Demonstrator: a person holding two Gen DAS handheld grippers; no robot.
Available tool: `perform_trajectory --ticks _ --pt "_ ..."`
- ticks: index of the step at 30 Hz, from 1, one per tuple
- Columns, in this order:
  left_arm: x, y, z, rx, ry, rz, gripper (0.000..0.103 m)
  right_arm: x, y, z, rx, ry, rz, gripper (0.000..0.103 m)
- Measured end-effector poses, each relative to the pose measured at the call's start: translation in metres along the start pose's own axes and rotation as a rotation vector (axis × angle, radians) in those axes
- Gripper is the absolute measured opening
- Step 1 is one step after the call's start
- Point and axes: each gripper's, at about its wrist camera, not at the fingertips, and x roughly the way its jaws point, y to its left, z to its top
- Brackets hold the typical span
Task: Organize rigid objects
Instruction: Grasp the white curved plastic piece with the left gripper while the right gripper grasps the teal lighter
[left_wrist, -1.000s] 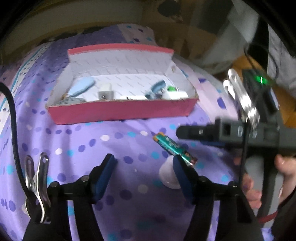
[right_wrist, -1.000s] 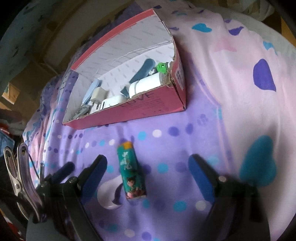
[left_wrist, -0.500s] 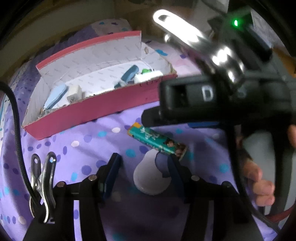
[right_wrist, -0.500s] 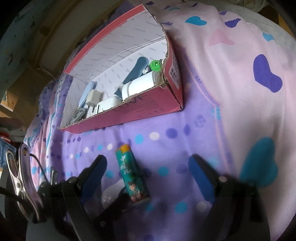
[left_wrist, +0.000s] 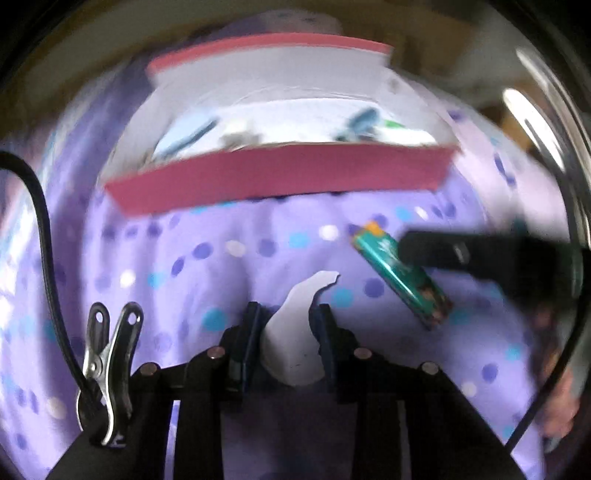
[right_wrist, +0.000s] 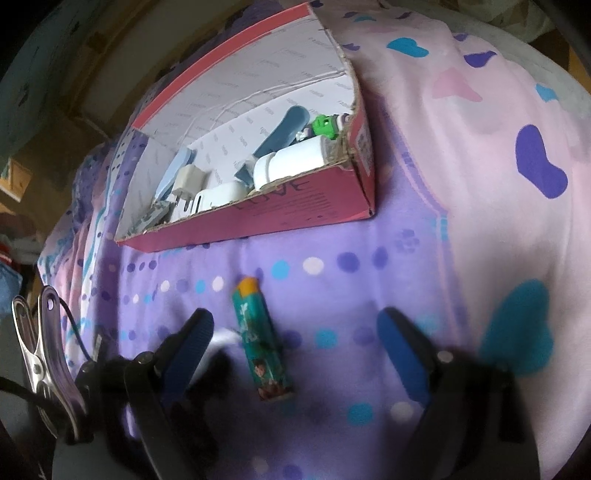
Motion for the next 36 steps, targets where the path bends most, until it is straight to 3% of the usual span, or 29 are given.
perform_trajectory --ticks 2,4,8,11,16,20,23,27,32,36 --pt "0.001 0.011 0.001 -0.060 0.010 -0.013 0.032 0.003 0.011 -0.001 -0.064 0.004 -0.022 0.092" --pt "0.002 0.013 0.001 -0.071 0.008 0.021 0.032 0.006 0.023 -0.005 -0.138 0.010 -0.052 0.092" --pt "-0.003 0.022 -0.005 -0.133 -0.006 0.160 0.032 0.011 0.038 -0.011 -0.232 0.011 -0.083 0.092" --pt "-0.002 0.042 -0.005 -0.219 0.009 0.142 0.032 0.014 0.040 -0.012 -0.254 0.015 -0.106 0.091" --pt "0.002 0.036 -0.003 -0.183 0.023 0.165 0.032 0.025 0.050 -0.021 -0.338 0.010 -0.243 0.067" --pt "0.003 0.031 -0.004 -0.170 0.023 0.169 0.032 0.023 0.051 -0.022 -0.348 -0.020 -0.303 0.034" --pt "-0.001 0.030 -0.001 -0.172 0.010 0.166 0.032 0.015 0.044 -0.019 -0.305 -0.035 -0.262 0.022" --pt "-0.019 0.028 0.000 -0.163 -0.054 0.216 0.032 0.000 0.038 -0.017 -0.273 -0.069 -0.201 0.022" --pt "-0.052 0.032 0.004 -0.162 -0.200 0.244 0.031 -0.038 0.041 -0.016 -0.265 -0.205 -0.113 0.022" --pt "-0.062 0.026 0.005 -0.128 -0.247 0.269 0.032 -0.048 0.042 -0.016 -0.271 -0.239 -0.074 0.022"
